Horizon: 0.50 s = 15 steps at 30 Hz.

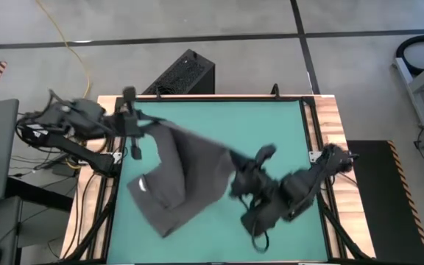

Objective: Roll towel
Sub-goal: Roll the gray towel

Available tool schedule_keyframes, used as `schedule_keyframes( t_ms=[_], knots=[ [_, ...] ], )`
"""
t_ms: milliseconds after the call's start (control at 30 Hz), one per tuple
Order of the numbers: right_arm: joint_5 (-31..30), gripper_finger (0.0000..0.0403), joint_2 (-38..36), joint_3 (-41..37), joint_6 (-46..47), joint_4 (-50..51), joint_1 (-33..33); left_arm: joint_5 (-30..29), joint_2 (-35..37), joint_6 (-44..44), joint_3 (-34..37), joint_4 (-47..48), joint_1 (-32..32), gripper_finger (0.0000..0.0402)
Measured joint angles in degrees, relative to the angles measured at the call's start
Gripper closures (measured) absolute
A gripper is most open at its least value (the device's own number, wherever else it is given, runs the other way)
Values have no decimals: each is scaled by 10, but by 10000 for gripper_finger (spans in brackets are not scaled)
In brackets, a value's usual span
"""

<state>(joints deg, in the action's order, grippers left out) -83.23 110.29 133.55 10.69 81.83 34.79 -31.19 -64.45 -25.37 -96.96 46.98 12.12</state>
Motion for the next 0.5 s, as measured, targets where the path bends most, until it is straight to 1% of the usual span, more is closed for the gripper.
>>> schedule_keyframes(
  t_ms=[67, 100, 167, 267, 367, 400, 500],
  knots=[
    [-44, 399, -25, 0, -106, -62, -24, -6, -5, -23, -27, -2, -4, 401],
    [-50, 399, -37, 0, -157, -94, -37, -10, -10, -36, -40, -6, -6, 401],
    [-50, 399, -57, 0, -261, -163, -68, -12, -20, -71, -68, -5, -17, 401],
    [-49, 399, -82, 0, -387, -252, -119, -26, -45, -126, -111, -19, -43, 401],
    [-46, 399, -102, 0, -511, -332, -176, -40, -77, -202, -152, -19, -75, 401],
    [-44, 399, -107, 0, -540, -353, -196, -42, -87, -235, -165, -20, -89, 401],
    [-12, 399, -123, 3, -568, -388, -256, -44, -122, -334, -207, -21, -142, 401]
  ],
)
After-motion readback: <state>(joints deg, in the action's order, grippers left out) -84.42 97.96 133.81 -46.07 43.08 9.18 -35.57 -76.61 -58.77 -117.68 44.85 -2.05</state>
